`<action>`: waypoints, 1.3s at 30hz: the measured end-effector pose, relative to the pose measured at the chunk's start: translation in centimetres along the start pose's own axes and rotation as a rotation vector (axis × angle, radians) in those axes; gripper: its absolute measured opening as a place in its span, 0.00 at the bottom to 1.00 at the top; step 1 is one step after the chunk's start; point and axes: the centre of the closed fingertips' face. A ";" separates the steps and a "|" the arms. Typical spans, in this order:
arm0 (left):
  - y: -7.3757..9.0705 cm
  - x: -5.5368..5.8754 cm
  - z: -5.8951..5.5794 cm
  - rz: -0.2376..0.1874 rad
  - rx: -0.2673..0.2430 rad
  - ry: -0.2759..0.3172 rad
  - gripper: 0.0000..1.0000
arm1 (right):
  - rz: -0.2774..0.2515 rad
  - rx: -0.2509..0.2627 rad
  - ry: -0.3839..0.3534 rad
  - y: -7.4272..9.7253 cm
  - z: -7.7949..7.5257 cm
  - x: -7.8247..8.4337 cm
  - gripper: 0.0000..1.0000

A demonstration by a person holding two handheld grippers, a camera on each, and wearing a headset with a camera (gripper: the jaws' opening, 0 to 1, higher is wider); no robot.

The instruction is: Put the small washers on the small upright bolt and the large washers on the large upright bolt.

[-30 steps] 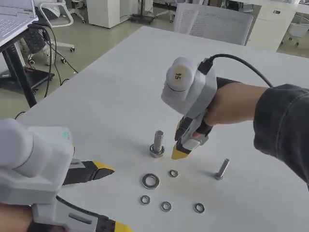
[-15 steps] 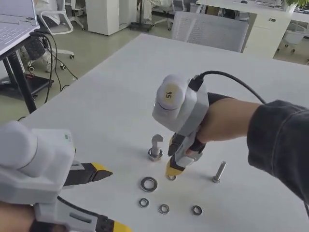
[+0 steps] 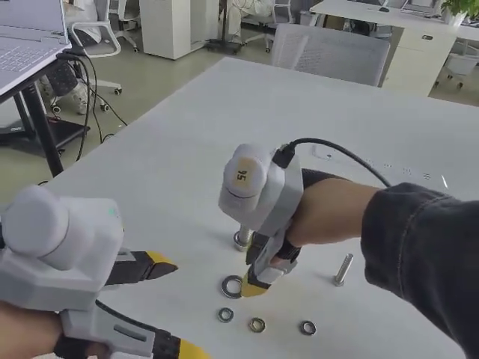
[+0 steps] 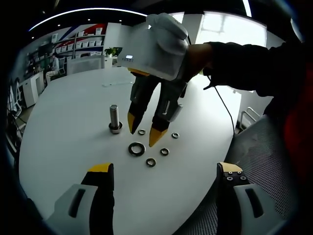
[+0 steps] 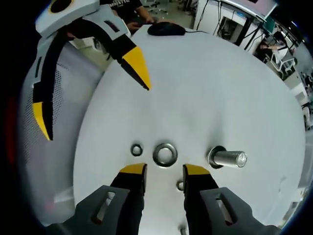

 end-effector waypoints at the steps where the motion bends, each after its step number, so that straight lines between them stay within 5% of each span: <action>1: 0.0 0.0 0.0 -0.002 0.000 0.000 0.86 | 0.000 -0.003 -0.001 -0.1 0.0 -0.1 0.31; 39: 0.4 0.2 0.1 -0.013 -0.009 0.002 0.85 | 0.026 -0.009 0.057 -2.2 0.9 -0.5 0.27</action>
Point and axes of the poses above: the centre of the closed fingertips' face, and the gripper's own axes: y roughly backward along the fingers, z roughly to its left, x roughly out of its underside, and after that the axes turned 13 degrees about x, right-handed
